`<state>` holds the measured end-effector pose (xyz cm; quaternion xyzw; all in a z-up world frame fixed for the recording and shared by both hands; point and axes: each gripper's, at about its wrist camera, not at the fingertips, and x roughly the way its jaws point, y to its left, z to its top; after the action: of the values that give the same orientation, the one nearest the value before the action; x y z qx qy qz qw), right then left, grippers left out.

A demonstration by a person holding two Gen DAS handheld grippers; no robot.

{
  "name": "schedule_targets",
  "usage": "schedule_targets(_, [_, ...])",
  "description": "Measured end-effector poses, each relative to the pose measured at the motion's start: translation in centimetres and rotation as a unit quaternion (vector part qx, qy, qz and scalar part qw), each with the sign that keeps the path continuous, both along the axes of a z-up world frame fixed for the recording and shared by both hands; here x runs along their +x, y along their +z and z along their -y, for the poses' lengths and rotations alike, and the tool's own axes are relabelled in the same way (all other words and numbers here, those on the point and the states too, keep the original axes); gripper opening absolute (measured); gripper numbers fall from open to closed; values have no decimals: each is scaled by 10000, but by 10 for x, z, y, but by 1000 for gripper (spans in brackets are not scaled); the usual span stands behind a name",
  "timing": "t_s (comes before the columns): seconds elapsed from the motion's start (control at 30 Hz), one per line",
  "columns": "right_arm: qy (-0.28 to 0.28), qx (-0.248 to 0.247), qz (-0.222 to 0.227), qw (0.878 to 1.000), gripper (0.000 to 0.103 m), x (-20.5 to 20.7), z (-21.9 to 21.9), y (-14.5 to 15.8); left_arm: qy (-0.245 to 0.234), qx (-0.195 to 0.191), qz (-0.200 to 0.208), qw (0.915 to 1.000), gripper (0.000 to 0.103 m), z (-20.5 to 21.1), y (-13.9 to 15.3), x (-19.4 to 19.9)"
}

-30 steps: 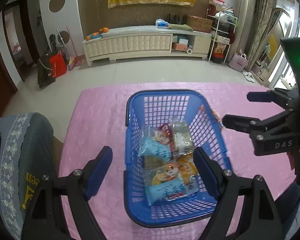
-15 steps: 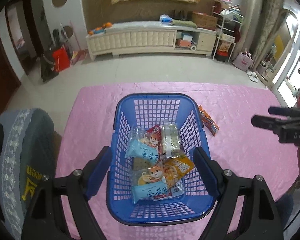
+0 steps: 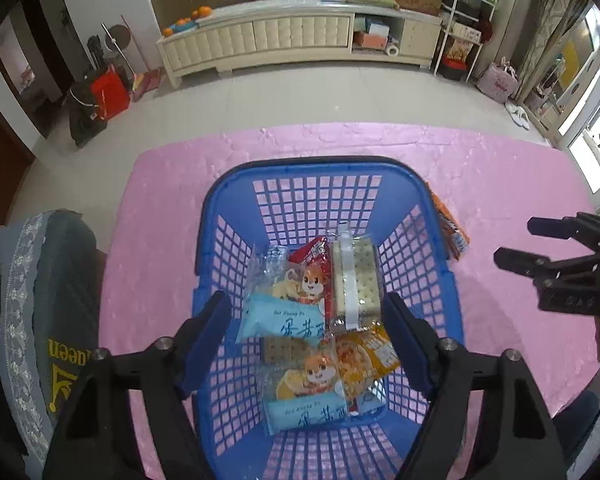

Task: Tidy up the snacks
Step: 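Move the right tool to the orange stick snack and grasp it, then carry the orange stick snack into the basket and release it with the right tool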

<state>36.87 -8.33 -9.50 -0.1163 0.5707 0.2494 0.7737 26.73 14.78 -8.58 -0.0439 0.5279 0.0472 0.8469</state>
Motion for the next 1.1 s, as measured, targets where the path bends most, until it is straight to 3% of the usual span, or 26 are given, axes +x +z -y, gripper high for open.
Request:
schedule_targets(0.17, [250,-216,-4,9995,81,20,-13,-32,67,-77,-171,9998,71,-6,-22,18])
schedule_targets(0.4, [112,-337,-122,9993,79,56,-16,-66,33,-192,-286,9994,71,-14,-41,35])
schedule_targets(0.53, [119,-254,-407,9988,56,65,-19,-84,6,-199,-366,9991,71,-14,-50,43])
schedule_targets(0.6, [112,-277,-459,9985,53,65,-19,-90,11,-39,-348,9994,71,-11,-49,42])
schedule_targets(0.63, [135,-294,-452,9985,43,64,-18,-92,-38,8,-308,9995,71,-9,-47,41])
schedule_targets(0.67, [130,-309,-393,9987,28,62,-17,-92,-114,48,-260,9996,71,-6,-44,39])
schedule_targets(0.83, [187,-250,-379,9988,21,49,-13,-86,-165,15,-219,9996,71,-4,-42,31])
schedule_targets(1.1, [289,-127,-112,9994,19,5,-2,-37,-139,84,42,9999,71,0,-21,-10])
